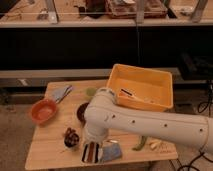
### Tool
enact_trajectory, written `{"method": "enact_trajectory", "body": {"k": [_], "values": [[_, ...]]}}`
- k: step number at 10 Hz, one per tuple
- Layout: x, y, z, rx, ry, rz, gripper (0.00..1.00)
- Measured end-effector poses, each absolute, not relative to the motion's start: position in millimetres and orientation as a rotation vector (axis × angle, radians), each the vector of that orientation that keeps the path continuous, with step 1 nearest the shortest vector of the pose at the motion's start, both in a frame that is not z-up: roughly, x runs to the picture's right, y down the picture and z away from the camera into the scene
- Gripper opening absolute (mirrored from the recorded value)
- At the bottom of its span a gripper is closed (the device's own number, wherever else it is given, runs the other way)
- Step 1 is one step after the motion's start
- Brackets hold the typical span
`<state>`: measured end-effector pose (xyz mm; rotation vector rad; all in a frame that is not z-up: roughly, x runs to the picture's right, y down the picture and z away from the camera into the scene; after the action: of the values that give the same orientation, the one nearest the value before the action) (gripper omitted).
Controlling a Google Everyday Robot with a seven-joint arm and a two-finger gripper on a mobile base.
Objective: Place eraser in paper cup
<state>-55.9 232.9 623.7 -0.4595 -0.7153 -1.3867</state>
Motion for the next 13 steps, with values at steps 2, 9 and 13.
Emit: {"method": "enact_trajectory", "body": {"k": [2, 9, 13], "values": [[-56, 242, 632, -0.466, -0.709, -1.381, 0.42], [-55, 251, 644, -0.497, -0.733, -1.345, 0.74], [-57, 250, 644, -0.5, -0.738, -1.344, 0.77]]}}
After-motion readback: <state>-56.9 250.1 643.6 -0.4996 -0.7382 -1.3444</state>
